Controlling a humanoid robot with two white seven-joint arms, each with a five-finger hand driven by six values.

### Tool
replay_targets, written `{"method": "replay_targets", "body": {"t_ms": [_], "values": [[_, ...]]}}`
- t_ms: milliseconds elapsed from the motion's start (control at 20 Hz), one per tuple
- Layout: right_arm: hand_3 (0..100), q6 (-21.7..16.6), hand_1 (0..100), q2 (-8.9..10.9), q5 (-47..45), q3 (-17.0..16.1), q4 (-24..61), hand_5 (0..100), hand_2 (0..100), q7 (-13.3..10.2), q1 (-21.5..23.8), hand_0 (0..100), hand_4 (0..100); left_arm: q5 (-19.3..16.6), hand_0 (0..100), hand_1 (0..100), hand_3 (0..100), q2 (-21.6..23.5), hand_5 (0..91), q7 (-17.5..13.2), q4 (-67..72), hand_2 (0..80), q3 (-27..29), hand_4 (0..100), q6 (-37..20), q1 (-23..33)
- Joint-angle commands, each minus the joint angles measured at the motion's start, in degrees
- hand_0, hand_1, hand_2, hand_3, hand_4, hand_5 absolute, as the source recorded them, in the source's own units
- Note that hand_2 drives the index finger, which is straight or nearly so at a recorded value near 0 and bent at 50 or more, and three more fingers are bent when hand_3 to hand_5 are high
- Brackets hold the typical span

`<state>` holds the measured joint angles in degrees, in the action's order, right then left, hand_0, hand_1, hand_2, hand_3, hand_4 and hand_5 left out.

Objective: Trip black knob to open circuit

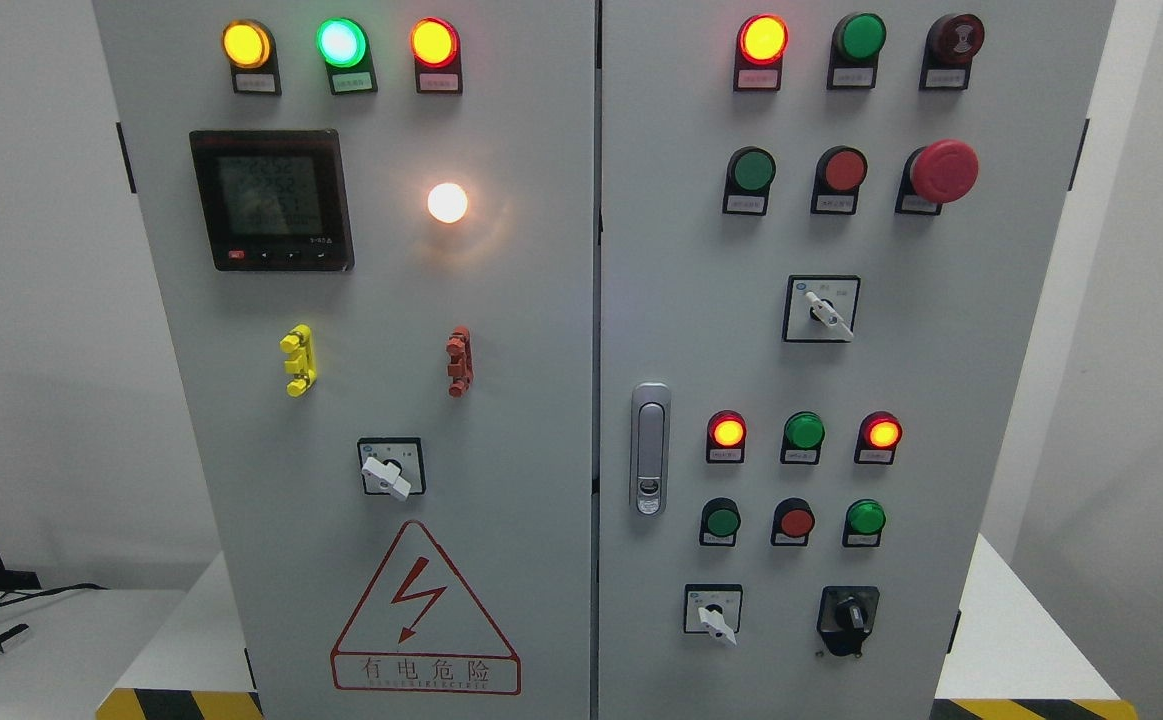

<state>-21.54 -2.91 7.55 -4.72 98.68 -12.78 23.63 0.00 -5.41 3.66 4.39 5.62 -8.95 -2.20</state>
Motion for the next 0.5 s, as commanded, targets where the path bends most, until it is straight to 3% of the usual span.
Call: {"method": "replay_targets", "body": {"t_ms": [0,450], "values": [[87,2.55,81,-0.16,-0.25,0.41,3.37,100,32,-0.23,-6.13,33,100,0.27,12,39,0,-0.04,0.0,0.03,0.0,0.0,0.0,0,-0.02,0.0],[90,10.99,81,-0.25,-0.6,1.64,1.35,100,35,-0.4,-14.22,36,100,0.27,12,39,0,-0.04,0.0,0.03,0.0,0.0,0.0,0,-0.02,0.0]]}}
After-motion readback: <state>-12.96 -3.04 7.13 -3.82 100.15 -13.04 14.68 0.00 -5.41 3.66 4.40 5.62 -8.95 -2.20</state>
